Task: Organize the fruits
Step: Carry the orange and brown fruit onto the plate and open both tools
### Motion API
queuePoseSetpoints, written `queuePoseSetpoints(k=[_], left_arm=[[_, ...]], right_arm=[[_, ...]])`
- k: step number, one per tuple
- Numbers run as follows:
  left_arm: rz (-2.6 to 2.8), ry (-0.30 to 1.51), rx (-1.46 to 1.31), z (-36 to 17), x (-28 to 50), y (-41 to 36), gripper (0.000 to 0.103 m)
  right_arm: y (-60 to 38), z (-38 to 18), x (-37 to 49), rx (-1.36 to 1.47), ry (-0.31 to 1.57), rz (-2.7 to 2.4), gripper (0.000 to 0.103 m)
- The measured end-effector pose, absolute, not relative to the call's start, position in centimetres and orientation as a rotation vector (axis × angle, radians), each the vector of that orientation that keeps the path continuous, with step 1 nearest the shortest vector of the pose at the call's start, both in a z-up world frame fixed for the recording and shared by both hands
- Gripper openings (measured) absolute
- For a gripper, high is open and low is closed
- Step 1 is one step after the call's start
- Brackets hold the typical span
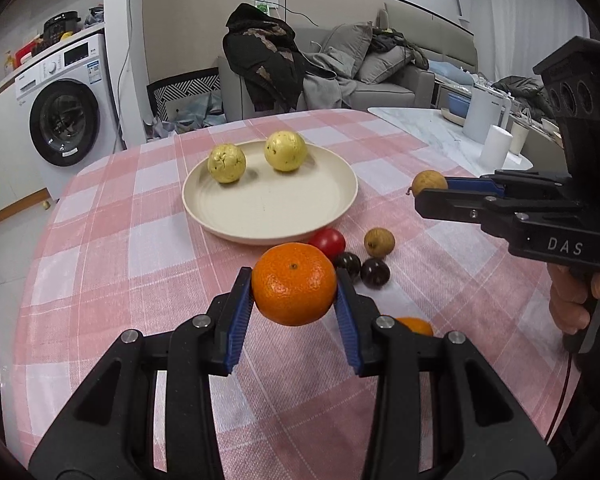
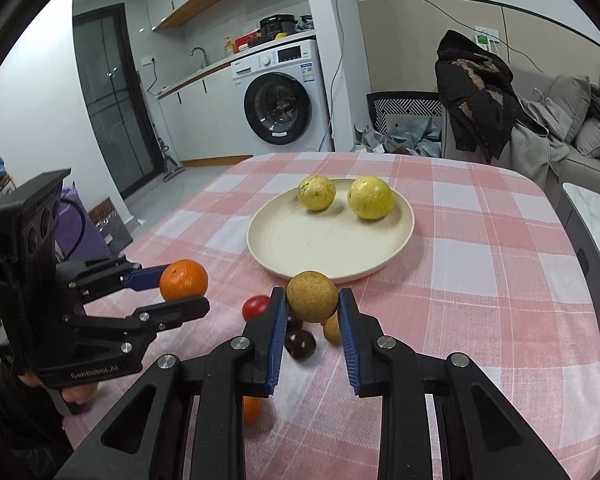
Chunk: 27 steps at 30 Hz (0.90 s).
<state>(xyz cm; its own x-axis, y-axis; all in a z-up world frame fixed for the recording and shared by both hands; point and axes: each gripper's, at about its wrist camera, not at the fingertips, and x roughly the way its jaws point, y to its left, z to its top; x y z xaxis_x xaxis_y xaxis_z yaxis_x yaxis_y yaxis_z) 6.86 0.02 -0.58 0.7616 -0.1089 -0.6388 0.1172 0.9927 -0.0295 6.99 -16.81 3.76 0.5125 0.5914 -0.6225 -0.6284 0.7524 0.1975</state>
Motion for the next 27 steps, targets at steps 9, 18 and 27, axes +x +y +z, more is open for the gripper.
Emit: queuePoseSetpoints(k=[9, 18, 27], left_arm=[[-0.094, 0.664, -0.02, -0.3, 9.2, 0.8, 0.037], [-0.04, 0.638, -0.054, 0.1, 12.1, 2.0, 0.036], [-0.015, 0.655, -0.044, -0.7, 15.8, 2.3, 0.037]], right_arm=[[-15.8, 5.2, 8.5, -0.041, 0.704, 0.726, 0.026], [-14.5, 5.6, 10.3, -0.048, 0.681, 0.72, 0.026], [-14.4, 3.9, 12.6, 0.007, 0.706, 0.707, 0.026]])
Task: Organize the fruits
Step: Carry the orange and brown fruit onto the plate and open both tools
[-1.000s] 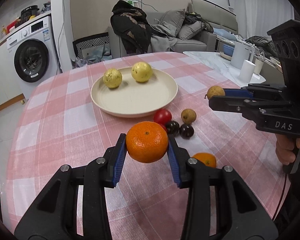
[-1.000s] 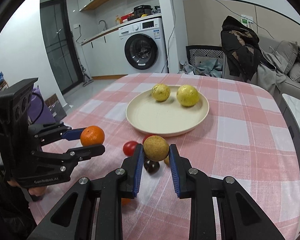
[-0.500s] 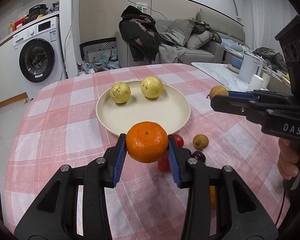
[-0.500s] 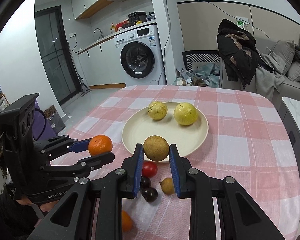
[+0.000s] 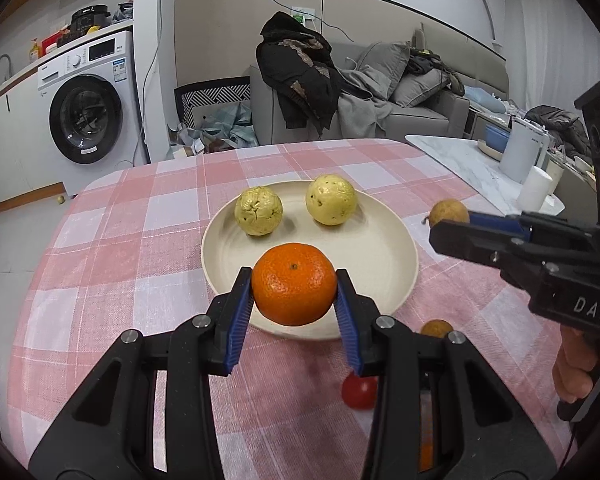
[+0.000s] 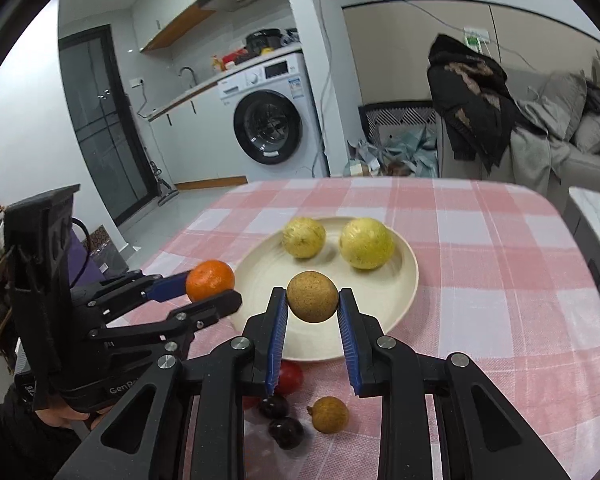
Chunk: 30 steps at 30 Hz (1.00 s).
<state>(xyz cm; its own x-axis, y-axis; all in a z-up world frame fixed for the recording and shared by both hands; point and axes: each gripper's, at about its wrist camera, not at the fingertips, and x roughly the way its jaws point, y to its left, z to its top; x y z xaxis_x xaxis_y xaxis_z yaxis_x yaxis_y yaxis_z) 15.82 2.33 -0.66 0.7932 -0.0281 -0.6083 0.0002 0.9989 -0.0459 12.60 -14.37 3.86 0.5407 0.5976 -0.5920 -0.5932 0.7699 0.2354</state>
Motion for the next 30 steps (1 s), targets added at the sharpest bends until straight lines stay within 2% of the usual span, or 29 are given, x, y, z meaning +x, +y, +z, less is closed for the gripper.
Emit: queuePoseSetpoints(k=[19, 30], left_arm=[[-0.002, 0.726, -0.051, -3.9, 18.5, 2.9, 0.037], [0.006, 0.77, -0.015, -4.5, 19.0, 2.5, 0.037]], right_arm=[[-13.3, 0.0, 15.5, 0.013, 0.863, 0.677, 0.026], [-12.5, -0.4, 15.5, -0.014, 0.867, 0.682, 0.026]])
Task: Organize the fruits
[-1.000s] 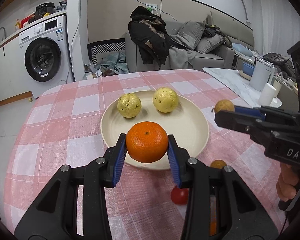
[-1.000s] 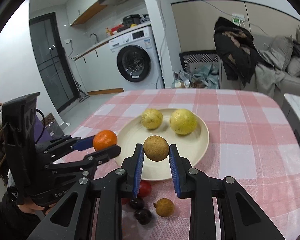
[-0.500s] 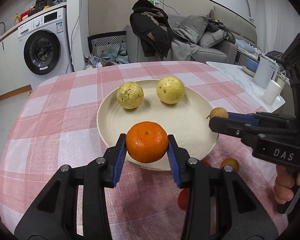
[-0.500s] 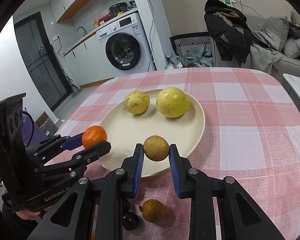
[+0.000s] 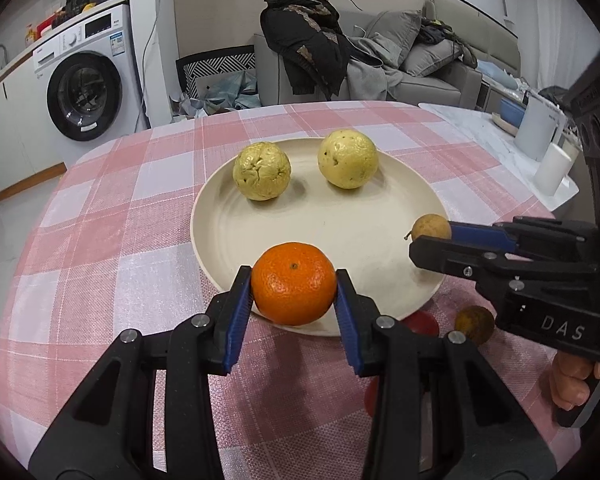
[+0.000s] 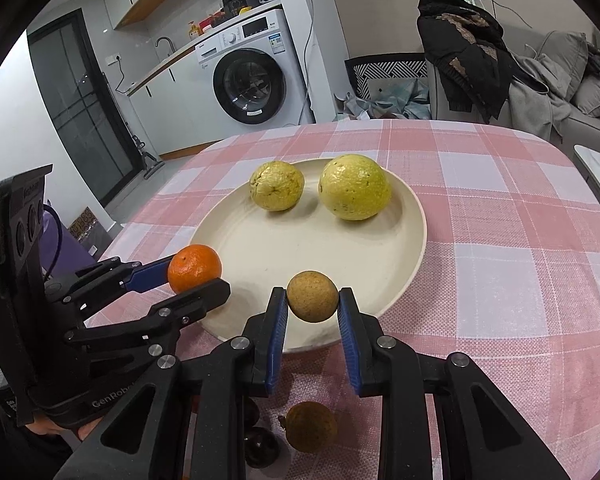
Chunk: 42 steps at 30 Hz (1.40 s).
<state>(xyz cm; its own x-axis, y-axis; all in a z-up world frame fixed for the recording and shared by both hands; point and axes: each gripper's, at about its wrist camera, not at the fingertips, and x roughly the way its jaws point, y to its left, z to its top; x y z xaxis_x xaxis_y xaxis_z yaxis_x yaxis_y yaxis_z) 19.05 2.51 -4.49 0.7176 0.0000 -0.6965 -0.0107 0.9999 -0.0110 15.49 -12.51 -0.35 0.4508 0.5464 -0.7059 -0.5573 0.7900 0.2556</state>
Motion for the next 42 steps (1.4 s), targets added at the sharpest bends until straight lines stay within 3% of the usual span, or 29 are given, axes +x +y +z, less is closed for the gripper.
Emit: queuePoseSetpoints(k=[19, 21, 24, 27, 28, 29, 30, 33, 35, 37, 42], left_arm=[[-0.005, 0.775, 0.039, -4.5, 18.6, 1.5, 0.037], [0.004, 0.768, 0.046, -4.3, 18.3, 1.4, 0.038], [0.012, 0.75, 0.064, -4.0, 17.6, 1.4, 0.047], [0.011, 0.722, 0.07, -3.3, 16.7, 1.4, 0.065], [0.014, 0.717, 0.07, -3.1, 16.4, 1.5, 0.076], [0.016, 0.706, 0.065, -2.9, 15.9, 1.7, 0.083], [0.015, 0.697, 0.061, -2.6, 15.5, 1.7, 0.084], [0.0, 0.688, 0.034, -1.9, 14.3, 2.2, 0.086], [-0.008, 0.686, -0.002, -1.5, 13.5, 2.7, 0.096], [-0.01, 0.672, -0.036, -1.2, 12.5, 3.3, 0.102], [-0.014, 0.65, -0.073, -0.7, 10.6, 3.9, 0.102]], right_arm=[[-12.4, -0.2, 15.0, -0.027, 0.862, 0.681, 0.027], [-12.6, -0.1, 14.9, -0.023, 0.85, 0.681, 0.037], [-13.2, 0.6, 14.6, -0.014, 0.801, 0.666, 0.047], [-13.9, 1.3, 14.0, -0.017, 0.769, 0.655, 0.057], [-14.1, 1.5, 13.7, -0.024, 0.76, 0.651, 0.06], [-14.3, 1.6, 13.5, -0.035, 0.757, 0.648, 0.07], [-14.4, 1.7, 13.3, -0.048, 0.755, 0.647, 0.081], [-14.8, 2.0, 12.5, -0.081, 0.736, 0.656, 0.092], [-15.1, 2.2, 12.0, -0.091, 0.725, 0.659, 0.102], [-15.5, 2.4, 11.6, -0.086, 0.713, 0.674, 0.103], [-16.4, 2.2, 10.7, -0.107, 0.718, 0.665, 0.103]])
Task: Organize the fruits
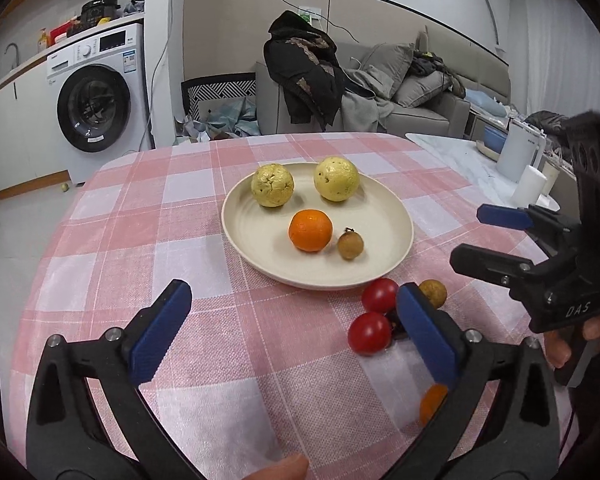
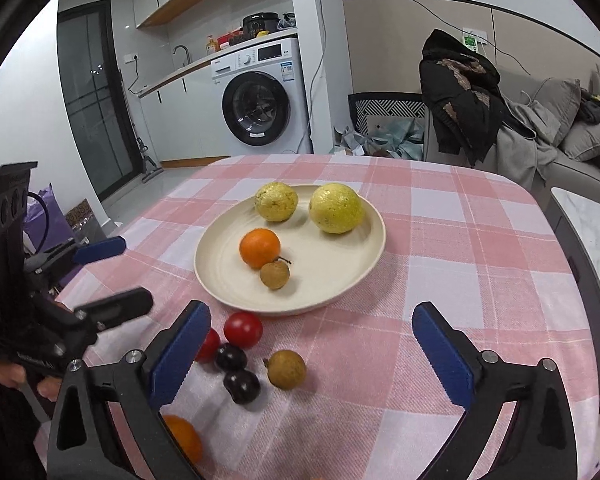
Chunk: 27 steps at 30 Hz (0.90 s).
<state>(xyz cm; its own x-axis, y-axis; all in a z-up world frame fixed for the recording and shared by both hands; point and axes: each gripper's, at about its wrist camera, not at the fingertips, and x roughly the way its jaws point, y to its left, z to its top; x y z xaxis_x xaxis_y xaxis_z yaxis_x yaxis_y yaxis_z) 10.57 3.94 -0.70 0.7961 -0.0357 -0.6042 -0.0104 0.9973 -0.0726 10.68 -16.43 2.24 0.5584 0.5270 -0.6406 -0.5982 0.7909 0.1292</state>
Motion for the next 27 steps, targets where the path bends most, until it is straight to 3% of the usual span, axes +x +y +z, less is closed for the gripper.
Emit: queuePoseSetpoints(k=[27], left_arm=[[-0.015, 0.711, 0.005, -3.0, 11.0, 2.3, 0.102]], right_arm=[[-16.2, -1.1, 10.9, -0.258, 0.837, 0.605, 0.103]])
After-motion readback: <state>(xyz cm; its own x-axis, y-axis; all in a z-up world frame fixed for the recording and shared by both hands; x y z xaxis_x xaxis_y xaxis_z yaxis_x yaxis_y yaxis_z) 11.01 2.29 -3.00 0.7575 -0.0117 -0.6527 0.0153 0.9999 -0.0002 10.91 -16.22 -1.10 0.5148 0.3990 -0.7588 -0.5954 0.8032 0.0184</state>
